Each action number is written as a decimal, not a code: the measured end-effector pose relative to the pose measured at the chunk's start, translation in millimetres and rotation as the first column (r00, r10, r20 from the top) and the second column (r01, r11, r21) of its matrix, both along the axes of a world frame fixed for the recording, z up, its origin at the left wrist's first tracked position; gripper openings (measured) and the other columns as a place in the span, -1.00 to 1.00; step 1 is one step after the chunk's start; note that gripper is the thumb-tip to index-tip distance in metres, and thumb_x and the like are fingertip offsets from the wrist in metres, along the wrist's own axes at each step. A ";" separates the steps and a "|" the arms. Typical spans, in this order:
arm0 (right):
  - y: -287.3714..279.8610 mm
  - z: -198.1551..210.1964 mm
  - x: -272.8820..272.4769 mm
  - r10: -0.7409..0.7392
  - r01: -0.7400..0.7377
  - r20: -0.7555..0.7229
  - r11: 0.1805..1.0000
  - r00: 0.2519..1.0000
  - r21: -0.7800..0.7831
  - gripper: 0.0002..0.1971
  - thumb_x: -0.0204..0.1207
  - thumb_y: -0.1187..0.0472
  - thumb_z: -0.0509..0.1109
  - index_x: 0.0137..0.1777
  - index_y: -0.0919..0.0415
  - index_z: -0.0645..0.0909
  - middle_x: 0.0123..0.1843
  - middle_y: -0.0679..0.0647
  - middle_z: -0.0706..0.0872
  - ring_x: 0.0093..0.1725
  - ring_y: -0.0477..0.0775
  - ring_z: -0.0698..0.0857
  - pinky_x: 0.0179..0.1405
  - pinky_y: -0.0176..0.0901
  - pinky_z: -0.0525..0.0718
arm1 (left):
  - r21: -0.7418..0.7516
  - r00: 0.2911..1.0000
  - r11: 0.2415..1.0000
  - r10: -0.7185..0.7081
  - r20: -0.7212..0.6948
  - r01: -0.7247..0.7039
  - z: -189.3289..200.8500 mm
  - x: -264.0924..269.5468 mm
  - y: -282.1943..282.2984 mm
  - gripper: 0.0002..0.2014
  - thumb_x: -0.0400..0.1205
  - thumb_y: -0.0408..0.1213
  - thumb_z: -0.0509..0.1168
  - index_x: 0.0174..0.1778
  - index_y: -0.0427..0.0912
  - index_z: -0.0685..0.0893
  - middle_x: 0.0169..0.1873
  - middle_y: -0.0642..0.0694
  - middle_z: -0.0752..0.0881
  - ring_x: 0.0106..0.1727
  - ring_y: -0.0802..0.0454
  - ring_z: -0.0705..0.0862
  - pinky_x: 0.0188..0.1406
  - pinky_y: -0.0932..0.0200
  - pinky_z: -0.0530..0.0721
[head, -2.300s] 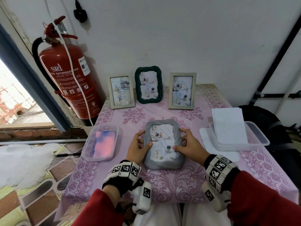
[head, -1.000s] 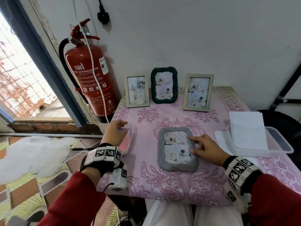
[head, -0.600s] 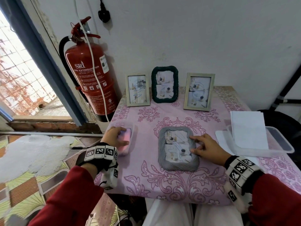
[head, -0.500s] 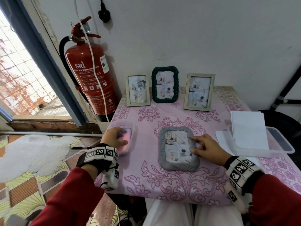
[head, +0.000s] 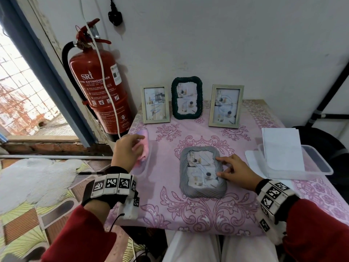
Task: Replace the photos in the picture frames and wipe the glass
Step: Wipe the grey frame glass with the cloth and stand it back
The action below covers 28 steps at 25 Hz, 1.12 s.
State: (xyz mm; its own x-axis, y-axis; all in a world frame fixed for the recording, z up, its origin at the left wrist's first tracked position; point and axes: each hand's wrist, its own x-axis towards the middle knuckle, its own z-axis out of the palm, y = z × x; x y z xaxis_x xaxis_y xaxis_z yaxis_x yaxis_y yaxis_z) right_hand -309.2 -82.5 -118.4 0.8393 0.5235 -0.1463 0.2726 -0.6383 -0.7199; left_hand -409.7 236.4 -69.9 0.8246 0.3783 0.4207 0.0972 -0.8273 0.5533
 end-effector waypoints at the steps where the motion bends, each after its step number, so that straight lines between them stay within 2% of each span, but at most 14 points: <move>1: -0.1 0.3 0.2 0.001 -0.001 0.004 1.000 1.000 -0.001 -0.44 0.50 0.26 0.44 0.50 0.18 0.39 0.14 0.12 0.33 -0.10 0.06 0.66 0.10 -0.33 0.53 | -0.009 0.998 0.999 -0.050 0.029 0.050 7.1 3.2 -10.7 -0.75 0.53 -0.48 0.33 0.11 -0.28 0.71 -0.11 -0.13 0.71 -0.26 0.19 0.58 -0.31 0.52 0.53; 4: 0.7 0.0 0.0 -0.001 0.002 0.009 1.000 1.000 -0.007 -0.44 0.50 0.26 0.44 0.49 0.17 0.40 0.12 0.10 0.32 -0.14 0.01 0.63 0.05 -0.38 0.49 | -0.097 0.984 0.980 -0.174 0.030 0.176 14.8 17.8 -47.3 -0.76 0.54 -0.46 0.34 0.11 -0.25 0.70 -0.10 -0.06 0.66 -0.29 0.32 0.58 -0.41 0.69 0.52; 6: 1.0 -0.3 0.5 -0.007 0.007 0.007 1.000 1.000 -0.012 -0.45 0.50 0.26 0.44 0.49 0.16 0.41 0.13 0.10 0.33 -0.14 0.00 0.63 0.05 -0.40 0.49 | -0.084 0.966 0.964 -0.257 -0.028 0.254 8.9 30.2 -76.4 -0.77 0.55 -0.45 0.33 0.11 -0.24 0.70 -0.10 -0.09 0.69 -0.31 0.33 0.58 -0.34 0.68 0.54; 8: 1.0 -0.8 0.9 -0.006 0.006 0.003 1.000 1.000 -0.011 -0.44 0.49 0.26 0.44 0.49 0.17 0.41 0.14 0.11 0.32 -0.14 0.00 0.63 0.04 -0.42 0.49 | -0.058 0.934 0.942 -0.336 -0.117 0.332 -3.3 40.8 -103.9 -0.75 0.55 -0.44 0.31 0.14 -0.23 0.70 -0.03 -0.12 0.72 -0.22 0.22 0.61 -0.14 0.59 0.57; 10: 1.0 -0.5 1.1 0.001 -0.001 0.005 1.000 1.000 -0.010 -0.43 0.49 0.26 0.45 0.49 0.18 0.40 0.15 0.12 0.32 -0.13 0.00 0.63 0.02 -0.44 0.49 | -0.083 0.892 0.920 -0.393 -0.222 0.384 -16.7 47.8 -125.2 -0.74 0.55 -0.44 0.31 0.15 -0.22 0.69 0.05 -0.17 0.72 -0.04 0.05 0.65 0.06 0.36 0.61; 12: 1.4 -0.3 1.4 0.005 -0.005 0.008 1.000 1.000 -0.009 -0.42 0.48 0.28 0.45 0.50 0.20 0.39 0.14 0.13 0.31 -0.16 -0.01 0.62 0.02 -0.43 0.48 | -0.115 0.839 0.900 -0.434 -0.329 0.420 -29.1 51.2 -138.3 -0.71 0.54 -0.41 0.33 0.18 -0.23 0.68 0.07 -0.21 0.71 0.08 -0.09 0.65 0.15 0.13 0.59; 15: 2.1 -0.5 1.4 0.004 -0.004 -0.002 1.000 1.000 0.002 -0.42 0.48 0.29 0.45 0.50 0.23 0.39 0.15 0.15 0.32 -0.22 -0.08 0.59 0.00 -0.43 0.49 | -0.173 0.800 0.891 -0.453 -0.393 0.420 -39.3 51.9 -142.8 -0.66 0.54 -0.28 0.38 0.24 -0.24 0.65 0.06 -0.20 0.72 0.11 -0.10 0.65 0.09 0.24 0.51; 18: 1.5 1.0 2.4 0.015 -0.016 -0.031 1.000 0.999 -0.018 -0.42 0.49 0.27 0.44 0.51 0.21 0.37 0.26 0.24 0.34 -0.14 -0.01 0.61 0.04 -0.41 0.50 | -0.299 0.804 0.862 -0.496 -0.328 0.410 -36.5 51.0 -133.6 -0.64 0.56 -0.19 0.39 0.25 -0.23 0.66 0.11 -0.15 0.74 0.11 -0.01 0.68 0.00 0.43 0.48; 20: 1.2 4.3 4.3 0.006 -0.009 -0.079 0.999 0.997 -0.043 -0.42 0.51 0.27 0.41 0.52 0.21 0.34 0.32 0.27 0.35 -0.03 0.03 0.60 0.05 -0.43 0.48 | -0.341 0.827 0.851 -0.495 -0.268 0.399 -32.9 49.5 -120.9 -0.59 0.54 -0.14 0.40 0.29 -0.20 0.63 0.21 -0.10 0.70 0.20 0.02 0.65 0.08 0.45 0.47; 21: 2.0 6.0 4.9 -0.013 0.008 -0.072 0.998 0.997 -0.069 -0.43 0.53 0.26 0.38 0.53 0.22 0.32 0.34 0.29 0.36 0.08 0.08 0.57 0.14 -0.37 0.48 | -0.319 0.843 0.865 -0.473 -0.257 0.388 -31.9 48.9 -112.2 -0.52 0.52 -0.11 0.43 0.33 -0.18 0.59 0.27 -0.09 0.66 0.27 0.02 0.61 0.13 0.46 0.43; 23: 6.7 10.9 3.1 -0.042 0.052 0.087 0.992 0.995 -0.111 -0.46 0.57 0.21 0.32 0.52 0.26 0.31 0.35 0.30 0.38 0.31 0.21 0.45 0.38 -0.14 0.41 | -0.241 0.833 0.894 -0.441 -0.333 0.376 -32.9 48.7 -92.5 -0.30 0.43 -0.02 0.49 0.46 -0.16 0.44 0.44 -0.09 0.50 0.44 0.02 0.46 0.30 0.44 0.31; 25: 18.8 17.7 -3.9 0.017 0.016 0.278 0.993 0.960 -0.119 -0.52 0.57 0.17 0.29 0.47 0.25 0.38 0.30 0.24 0.44 0.36 0.22 0.39 0.37 -0.10 0.35 | -0.200 0.738 0.892 -0.448 -0.505 0.405 -34.5 47.1 -77.4 -0.06 0.35 0.04 0.53 0.58 -0.13 0.23 0.59 -0.09 0.27 0.61 0.02 0.21 0.52 0.24 0.16; 26: 26.7 19.6 -7.8 0.093 -0.044 0.308 0.986 0.947 -0.164 -0.53 0.57 0.12 0.29 0.45 0.23 0.40 0.30 0.21 0.46 0.36 0.22 0.39 0.34 -0.09 0.34 | -0.181 0.670 0.878 -0.459 -0.583 0.443 -35.8 46.0 -73.9 0.03 0.32 0.06 0.55 0.61 -0.11 0.14 0.62 -0.09 0.19 0.64 0.01 0.10 0.57 0.16 0.10; 28: 41.6 15.6 -15.0 0.274 -0.184 0.241 0.923 0.931 -0.337 -0.43 0.55 -0.04 0.30 0.48 0.21 0.36 0.39 0.20 0.44 0.44 0.21 0.35 0.42 -0.05 0.31 | -0.120 0.578 0.843 -0.456 -0.677 0.524 -42.0 44.0 -73.4 0.12 0.31 0.08 0.55 0.64 -0.14 0.00 0.65 -0.13 0.07 0.66 -0.01 -0.01 0.58 0.17 0.02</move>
